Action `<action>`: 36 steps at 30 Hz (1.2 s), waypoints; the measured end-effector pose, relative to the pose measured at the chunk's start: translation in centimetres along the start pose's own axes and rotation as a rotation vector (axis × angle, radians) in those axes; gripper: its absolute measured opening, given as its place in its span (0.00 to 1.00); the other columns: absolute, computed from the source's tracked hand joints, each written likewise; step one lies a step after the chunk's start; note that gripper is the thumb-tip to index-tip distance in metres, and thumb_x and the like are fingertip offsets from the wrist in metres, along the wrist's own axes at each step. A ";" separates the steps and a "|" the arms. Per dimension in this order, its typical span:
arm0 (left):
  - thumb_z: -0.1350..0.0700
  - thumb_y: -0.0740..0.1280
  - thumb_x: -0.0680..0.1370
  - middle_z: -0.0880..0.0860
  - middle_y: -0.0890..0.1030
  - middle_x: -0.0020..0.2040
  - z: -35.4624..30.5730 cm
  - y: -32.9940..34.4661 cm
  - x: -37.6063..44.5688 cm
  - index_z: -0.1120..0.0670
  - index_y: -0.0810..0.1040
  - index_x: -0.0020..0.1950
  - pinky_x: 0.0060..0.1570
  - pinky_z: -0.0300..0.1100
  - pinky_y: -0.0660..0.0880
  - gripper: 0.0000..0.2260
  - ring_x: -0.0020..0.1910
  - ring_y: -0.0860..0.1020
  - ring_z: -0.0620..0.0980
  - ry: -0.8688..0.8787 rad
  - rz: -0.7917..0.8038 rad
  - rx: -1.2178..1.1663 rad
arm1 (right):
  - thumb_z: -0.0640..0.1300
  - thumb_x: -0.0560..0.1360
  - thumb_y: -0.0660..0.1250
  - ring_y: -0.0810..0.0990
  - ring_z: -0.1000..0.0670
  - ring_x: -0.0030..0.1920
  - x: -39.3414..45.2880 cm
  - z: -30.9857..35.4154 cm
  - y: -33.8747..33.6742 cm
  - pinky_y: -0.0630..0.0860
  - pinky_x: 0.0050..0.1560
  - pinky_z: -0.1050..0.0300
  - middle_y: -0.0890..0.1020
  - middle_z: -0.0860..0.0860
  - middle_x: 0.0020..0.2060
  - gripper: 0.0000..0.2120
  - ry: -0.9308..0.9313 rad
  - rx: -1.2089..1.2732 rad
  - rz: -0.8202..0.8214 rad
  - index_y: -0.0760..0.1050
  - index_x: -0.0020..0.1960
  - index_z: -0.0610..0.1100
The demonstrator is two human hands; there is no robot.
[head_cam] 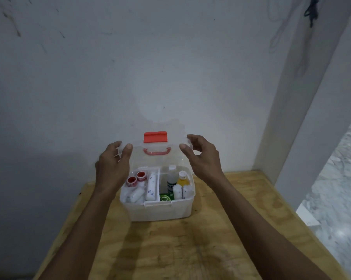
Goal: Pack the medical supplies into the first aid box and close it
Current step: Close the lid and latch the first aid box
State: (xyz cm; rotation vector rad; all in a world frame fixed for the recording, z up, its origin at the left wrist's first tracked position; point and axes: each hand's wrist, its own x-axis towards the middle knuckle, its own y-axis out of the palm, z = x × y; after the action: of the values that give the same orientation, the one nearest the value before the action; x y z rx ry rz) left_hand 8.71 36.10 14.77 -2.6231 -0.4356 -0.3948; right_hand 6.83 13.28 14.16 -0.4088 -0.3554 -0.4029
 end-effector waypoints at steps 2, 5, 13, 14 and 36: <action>0.42 0.63 0.78 0.56 0.76 0.67 0.4 -0.5 -0.8 0.52 0.71 0.71 0.60 0.51 0.74 0.24 0.62 0.76 0.54 0.009 0.026 -0.001 | 0.53 0.75 0.70 0.77 0.54 0.58 -0.8 -0.2 -0.3 0.75 0.54 0.62 0.80 0.52 0.60 0.23 -0.012 -0.008 0.024 0.74 0.67 0.47; 0.44 0.65 0.78 0.55 0.75 0.69 1.0 -1.1 -2.1 0.51 0.70 0.71 0.60 0.49 0.73 0.24 0.64 0.75 0.54 0.028 0.060 0.004 | 0.53 0.74 0.71 0.77 0.55 0.59 -2.2 -0.8 -0.8 0.77 0.52 0.62 0.80 0.53 0.60 0.23 -0.035 -0.019 0.057 0.74 0.67 0.48; 0.48 0.70 0.76 0.52 0.75 0.69 3.3 -1.6 -5.0 0.50 0.70 0.72 0.58 0.40 0.70 0.26 0.61 0.73 0.45 0.099 0.109 0.045 | 0.50 0.74 0.73 0.76 0.57 0.61 -6.0 -2.8 -1.5 0.76 0.51 0.64 0.76 0.56 0.63 0.23 -0.101 -0.054 0.102 0.73 0.68 0.52; 0.48 0.70 0.75 0.52 0.74 0.70 3.6 -1.6 -5.3 0.50 0.69 0.72 0.58 0.40 0.70 0.26 0.61 0.72 0.45 0.098 0.121 0.039 | 0.49 0.74 0.73 0.75 0.57 0.61 -6.3 -3.0 -1.5 0.74 0.50 0.68 0.76 0.56 0.63 0.23 -0.110 -0.059 0.108 0.73 0.68 0.53; 0.38 0.64 0.75 0.51 0.76 0.68 4.7 -0.1 -7.5 0.49 0.79 0.62 0.59 0.49 0.75 0.21 0.65 0.74 0.51 0.085 0.074 0.170 | 0.59 0.76 0.66 0.73 0.54 0.58 -8.0 -2.8 1.0 0.71 0.53 0.61 0.77 0.52 0.60 0.17 -0.132 -0.364 0.083 0.77 0.57 0.48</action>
State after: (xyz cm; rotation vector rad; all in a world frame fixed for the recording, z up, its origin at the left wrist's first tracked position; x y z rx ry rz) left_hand 2.78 36.60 8.23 -2.4394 -0.3275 -0.4240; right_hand 1.13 15.27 8.15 -0.8053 -0.3930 -0.3604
